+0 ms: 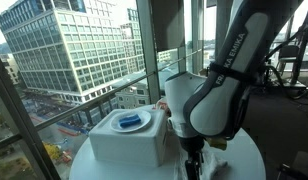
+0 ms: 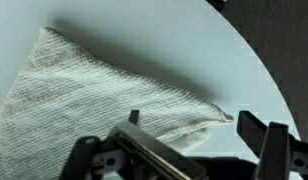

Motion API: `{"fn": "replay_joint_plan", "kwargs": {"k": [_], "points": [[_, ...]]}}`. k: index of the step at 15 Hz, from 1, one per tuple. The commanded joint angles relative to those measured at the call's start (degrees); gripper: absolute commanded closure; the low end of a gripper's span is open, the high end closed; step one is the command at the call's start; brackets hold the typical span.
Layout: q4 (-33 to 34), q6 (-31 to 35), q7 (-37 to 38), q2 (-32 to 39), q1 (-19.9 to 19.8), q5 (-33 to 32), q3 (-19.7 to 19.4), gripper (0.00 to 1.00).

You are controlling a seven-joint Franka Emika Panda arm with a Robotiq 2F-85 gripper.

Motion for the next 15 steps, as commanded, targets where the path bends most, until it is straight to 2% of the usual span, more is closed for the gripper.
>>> {"fn": "replay_joint_plan", "kwargs": {"k": [1, 2, 5, 11, 15], "points": [[3.21, 1.06, 0.02, 2.70, 0.43, -1.07, 0.40, 0.00], [1.52, 0.52, 0.12, 2.03, -0.01, -0.78, 0.16, 0.00], [1.78, 0.51, 0.11, 2.63, -0.01, -0.77, 0.18, 0.00], [0.90, 5.44, 1.84, 4.50, 0.18, 0.46, 0.45, 0.00], [-1.36, 8.83, 0.75, 5.86, -0.38, 4.74, 3.07, 0.00]]}}
